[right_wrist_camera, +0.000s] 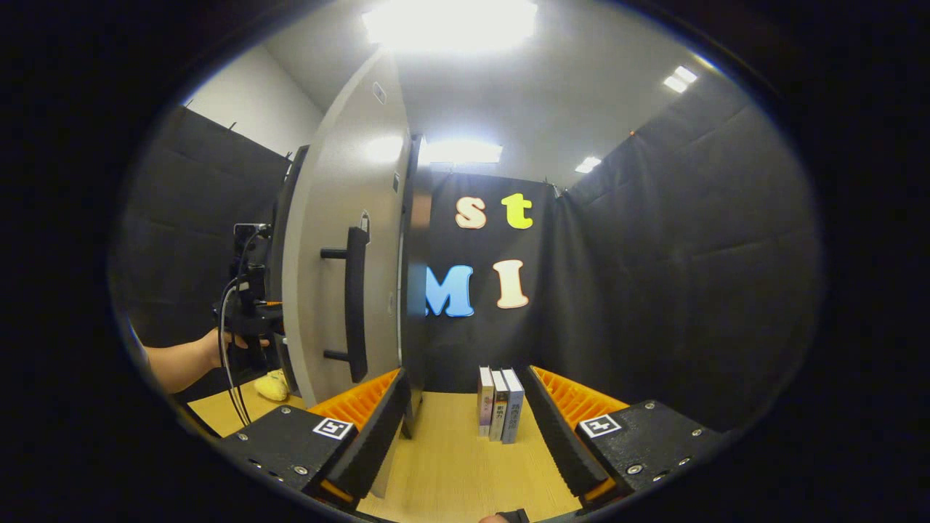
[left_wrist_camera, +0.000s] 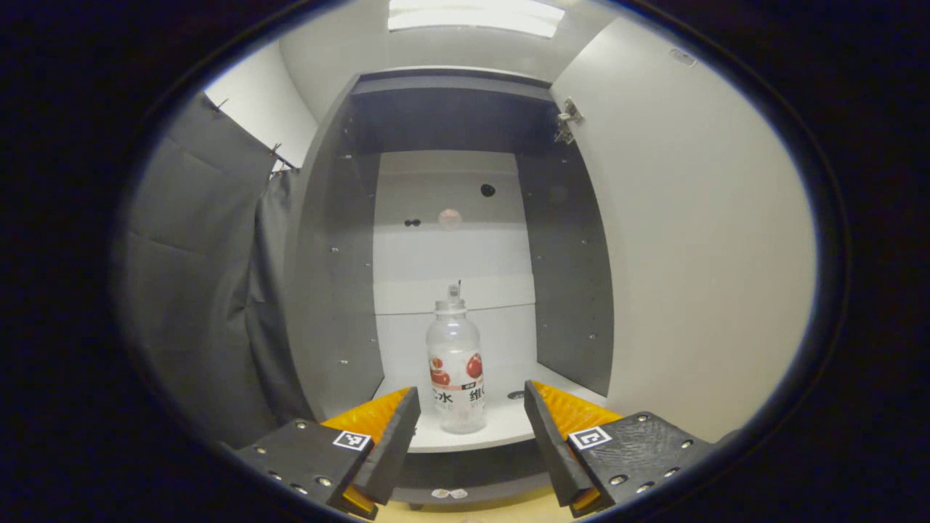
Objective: Open the cabinet door with the right hand, grasp the bottle in the cabinet with the left hand and place it on the coaster, then close the cabinet door with the right hand.
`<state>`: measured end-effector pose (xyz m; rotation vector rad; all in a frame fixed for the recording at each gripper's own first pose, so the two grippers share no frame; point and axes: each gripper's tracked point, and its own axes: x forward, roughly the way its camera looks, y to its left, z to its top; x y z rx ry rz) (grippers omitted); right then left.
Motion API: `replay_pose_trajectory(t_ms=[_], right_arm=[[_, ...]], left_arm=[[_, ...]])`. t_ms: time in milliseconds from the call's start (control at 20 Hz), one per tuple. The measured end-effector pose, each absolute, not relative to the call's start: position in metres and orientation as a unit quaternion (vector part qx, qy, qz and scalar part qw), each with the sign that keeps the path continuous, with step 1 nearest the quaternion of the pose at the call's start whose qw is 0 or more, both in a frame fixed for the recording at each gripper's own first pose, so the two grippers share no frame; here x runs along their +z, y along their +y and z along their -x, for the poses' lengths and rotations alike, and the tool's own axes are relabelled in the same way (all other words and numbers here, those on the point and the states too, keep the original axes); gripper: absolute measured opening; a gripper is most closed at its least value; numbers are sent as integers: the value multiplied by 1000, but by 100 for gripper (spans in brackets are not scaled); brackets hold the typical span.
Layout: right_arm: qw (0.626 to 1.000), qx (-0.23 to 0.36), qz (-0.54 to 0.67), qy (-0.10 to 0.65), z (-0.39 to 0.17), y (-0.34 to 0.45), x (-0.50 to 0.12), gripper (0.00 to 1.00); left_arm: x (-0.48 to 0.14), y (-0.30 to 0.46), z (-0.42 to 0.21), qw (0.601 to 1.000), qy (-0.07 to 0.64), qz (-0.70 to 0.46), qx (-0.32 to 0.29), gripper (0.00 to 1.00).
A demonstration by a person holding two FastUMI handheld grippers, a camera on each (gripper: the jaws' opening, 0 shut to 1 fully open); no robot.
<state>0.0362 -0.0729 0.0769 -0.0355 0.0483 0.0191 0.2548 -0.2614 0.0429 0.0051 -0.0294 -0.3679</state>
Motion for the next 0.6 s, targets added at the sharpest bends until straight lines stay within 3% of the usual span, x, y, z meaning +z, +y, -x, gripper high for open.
replay_pose_trajectory(t_ms=[350,400,450,600], right_arm=[[996,-49,47,59,-36,-78,56,97],[996,-51,49,63,-35,-78,54,97],[995,-57,53,68,-34,-81,52,96],[994,-67,54,74,-33,-82,49,96]], left_arm=[[11,-276,-344,983,12,11,-185,83],[8,-275,-352,983,18,11,-181,88],[4,-275,-359,983,24,12,-180,83],[-2,-277,-372,982,38,15,-183,83]])
